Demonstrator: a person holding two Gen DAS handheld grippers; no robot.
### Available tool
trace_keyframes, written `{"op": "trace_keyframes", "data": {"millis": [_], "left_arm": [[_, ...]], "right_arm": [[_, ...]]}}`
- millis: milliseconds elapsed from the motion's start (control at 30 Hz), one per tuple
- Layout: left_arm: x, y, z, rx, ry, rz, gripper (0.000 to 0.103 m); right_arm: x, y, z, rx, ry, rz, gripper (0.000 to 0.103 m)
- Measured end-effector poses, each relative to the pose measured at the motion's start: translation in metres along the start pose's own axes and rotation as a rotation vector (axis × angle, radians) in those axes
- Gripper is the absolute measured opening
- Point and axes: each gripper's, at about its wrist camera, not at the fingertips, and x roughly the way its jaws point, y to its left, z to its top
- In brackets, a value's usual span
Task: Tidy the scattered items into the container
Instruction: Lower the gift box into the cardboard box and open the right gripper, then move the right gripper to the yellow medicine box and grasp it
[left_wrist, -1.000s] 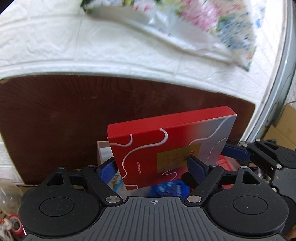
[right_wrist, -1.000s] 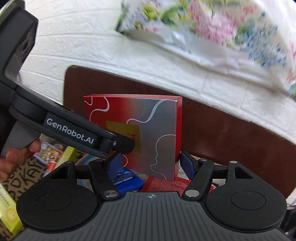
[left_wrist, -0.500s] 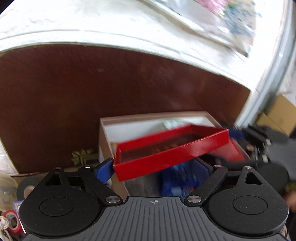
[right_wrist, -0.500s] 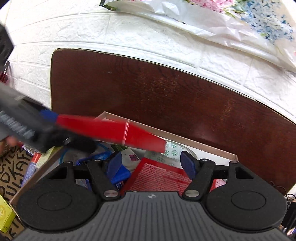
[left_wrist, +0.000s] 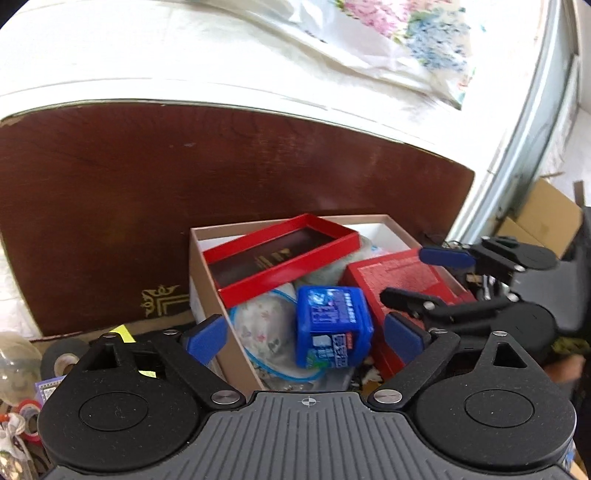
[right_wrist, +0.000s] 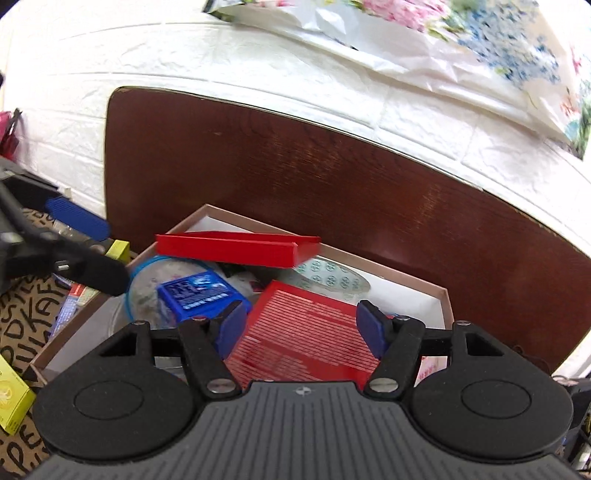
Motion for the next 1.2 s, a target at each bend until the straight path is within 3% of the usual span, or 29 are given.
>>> {"op": "trace_keyframes", "data": {"millis": [67, 133, 267, 633, 900, 1033, 1200], "left_arm": [[0.002, -0.002, -0.004, -0.005, 0.004, 0.012, 0.103], [0.0, -0.003, -0.011, 0.0, 0.015, 0.018, 0.103], [-0.018, -0.009, -0.031, -0.026, -0.018, 0.026, 0.103], [-0.106, -0.005, -0.135, -0.203, -0.091, 0.082, 0.103], [-0.155, 0.027, -0.211, -0.3, -0.023, 0.181, 0.103], [-0.169, 0.049, -0.229, -0.342, -0.028, 0.245, 0.103], [-0.16, 0.069, -0.23, -0.367, 0.001, 0.217, 0.103]], "right_arm": [[-0.001, 0.005, 0.002, 0.001, 0.0, 0.029, 0.073], [-0.006, 0.011, 0.002, 0.007, -0.005, 0.065, 0.087], [-0.023, 0.028, -0.005, -0.008, -0.024, 0.05, 0.098], [-0.088, 0.114, -0.04, -0.049, -0.072, 0.083, 0.1], [-0.102, 0.19, -0.081, -0.008, -0.035, 0.185, 0.1], [-0.095, 0.213, -0.102, 0.027, 0.038, 0.227, 0.1], [-0.085, 0.227, -0.116, 0.042, 0.104, 0.262, 0.092]]}}
